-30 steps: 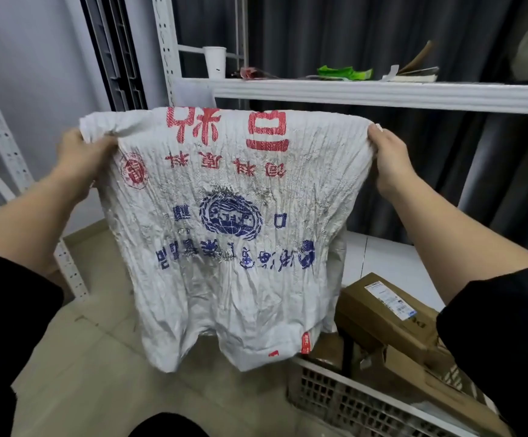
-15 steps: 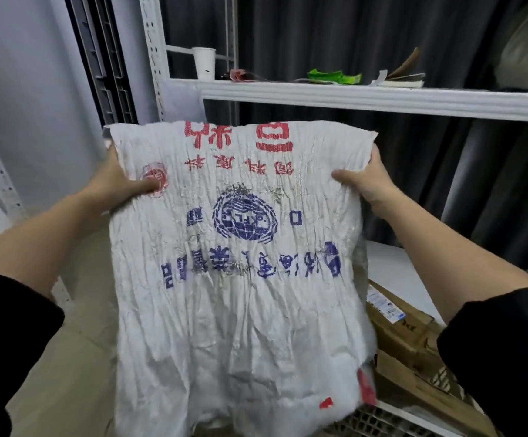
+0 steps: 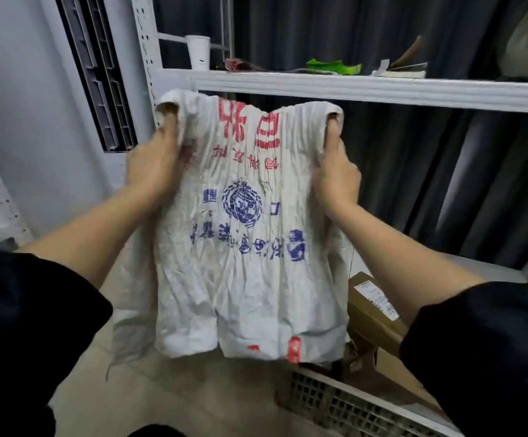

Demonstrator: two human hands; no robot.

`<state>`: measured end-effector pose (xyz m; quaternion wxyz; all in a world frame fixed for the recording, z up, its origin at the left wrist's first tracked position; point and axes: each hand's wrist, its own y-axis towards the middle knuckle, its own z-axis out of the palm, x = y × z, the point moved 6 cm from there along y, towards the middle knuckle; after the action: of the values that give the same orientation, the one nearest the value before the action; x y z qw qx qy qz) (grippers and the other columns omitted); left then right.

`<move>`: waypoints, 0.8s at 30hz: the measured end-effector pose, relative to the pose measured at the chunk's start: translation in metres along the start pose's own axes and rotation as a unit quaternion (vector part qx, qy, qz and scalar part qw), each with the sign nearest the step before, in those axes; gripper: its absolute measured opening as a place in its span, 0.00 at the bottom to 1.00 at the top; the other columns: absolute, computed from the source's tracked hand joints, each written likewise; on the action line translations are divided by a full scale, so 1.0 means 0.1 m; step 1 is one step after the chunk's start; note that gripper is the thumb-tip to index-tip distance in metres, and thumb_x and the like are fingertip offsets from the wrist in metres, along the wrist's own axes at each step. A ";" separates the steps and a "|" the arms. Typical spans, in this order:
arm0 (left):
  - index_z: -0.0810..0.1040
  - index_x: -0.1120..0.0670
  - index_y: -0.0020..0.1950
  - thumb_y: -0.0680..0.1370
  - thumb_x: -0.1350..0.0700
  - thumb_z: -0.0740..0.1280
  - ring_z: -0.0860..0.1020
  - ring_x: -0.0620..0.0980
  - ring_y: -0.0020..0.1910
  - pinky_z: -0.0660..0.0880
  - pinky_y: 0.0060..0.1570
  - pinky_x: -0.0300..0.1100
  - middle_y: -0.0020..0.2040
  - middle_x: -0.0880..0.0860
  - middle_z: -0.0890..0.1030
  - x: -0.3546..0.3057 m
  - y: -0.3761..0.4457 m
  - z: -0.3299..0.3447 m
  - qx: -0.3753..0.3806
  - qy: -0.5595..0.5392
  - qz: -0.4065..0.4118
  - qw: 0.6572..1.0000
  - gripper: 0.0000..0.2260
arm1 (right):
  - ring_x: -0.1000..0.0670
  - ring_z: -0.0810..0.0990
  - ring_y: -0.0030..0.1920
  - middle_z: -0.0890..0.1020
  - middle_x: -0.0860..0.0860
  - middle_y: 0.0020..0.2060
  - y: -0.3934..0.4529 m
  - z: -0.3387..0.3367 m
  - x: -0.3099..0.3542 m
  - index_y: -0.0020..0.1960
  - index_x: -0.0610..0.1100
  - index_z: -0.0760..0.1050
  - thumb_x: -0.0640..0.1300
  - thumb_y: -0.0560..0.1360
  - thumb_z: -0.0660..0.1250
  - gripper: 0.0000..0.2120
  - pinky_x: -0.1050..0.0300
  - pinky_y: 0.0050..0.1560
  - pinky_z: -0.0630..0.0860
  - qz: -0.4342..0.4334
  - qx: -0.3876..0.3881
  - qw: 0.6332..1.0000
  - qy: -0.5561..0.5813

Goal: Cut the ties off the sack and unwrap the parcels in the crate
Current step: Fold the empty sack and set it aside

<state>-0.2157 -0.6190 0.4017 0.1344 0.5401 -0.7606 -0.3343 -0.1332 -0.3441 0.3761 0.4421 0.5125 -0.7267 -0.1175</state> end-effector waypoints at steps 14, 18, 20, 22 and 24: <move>0.39 0.50 0.77 0.78 0.45 0.60 0.74 0.66 0.62 0.70 0.59 0.52 0.71 0.60 0.69 -0.91 -0.33 0.19 0.130 -0.243 -0.024 0.961 0.37 | 0.38 0.77 0.60 0.61 0.48 0.75 -0.54 0.44 0.76 0.76 0.59 0.40 0.38 0.74 0.59 0.40 0.43 0.57 0.75 -0.066 0.164 0.963 0.204; 0.40 0.48 0.77 0.64 0.27 0.63 0.75 0.61 0.64 0.71 0.63 0.52 0.70 0.57 0.72 -0.76 -0.36 0.28 0.149 -0.326 -0.081 0.930 0.52 | 0.50 0.78 0.46 0.73 0.47 0.50 -0.62 0.54 0.72 0.67 0.49 0.53 0.39 0.68 0.62 0.31 0.63 0.44 0.75 0.031 0.205 0.887 0.412; 0.41 0.50 0.77 0.57 0.24 0.64 0.73 0.59 0.65 0.69 0.65 0.52 0.70 0.55 0.72 -0.67 -0.37 0.32 0.145 -0.353 -0.127 0.916 0.58 | 0.53 0.74 0.40 0.72 0.47 0.42 -0.61 0.53 0.70 0.63 0.42 0.56 0.34 0.69 0.60 0.24 0.67 0.34 0.70 0.105 0.205 0.855 0.465; 0.44 0.52 0.77 0.59 0.29 0.67 0.73 0.59 0.65 0.70 0.65 0.51 0.69 0.54 0.73 -0.62 -0.37 0.33 0.135 -0.345 -0.143 0.918 0.56 | 0.55 0.74 0.33 0.72 0.46 0.39 -0.62 0.52 0.69 0.66 0.37 0.59 0.29 0.68 0.58 0.27 0.69 0.28 0.69 0.170 0.219 0.817 0.505; 0.49 0.52 0.76 0.64 0.36 0.68 0.74 0.59 0.64 0.71 0.63 0.50 0.67 0.55 0.74 -0.55 -0.37 0.32 0.105 -0.342 -0.160 0.920 0.48 | 0.51 0.81 0.42 0.77 0.37 0.48 -0.67 0.53 0.73 0.63 0.37 0.64 0.30 0.60 0.59 0.31 0.66 0.40 0.73 0.206 0.258 0.739 0.587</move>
<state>-0.1856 -0.5641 0.3628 -0.2472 0.5182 -0.6943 -0.4339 -0.1367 -0.4514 0.3413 0.6452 0.4119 -0.4135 0.4929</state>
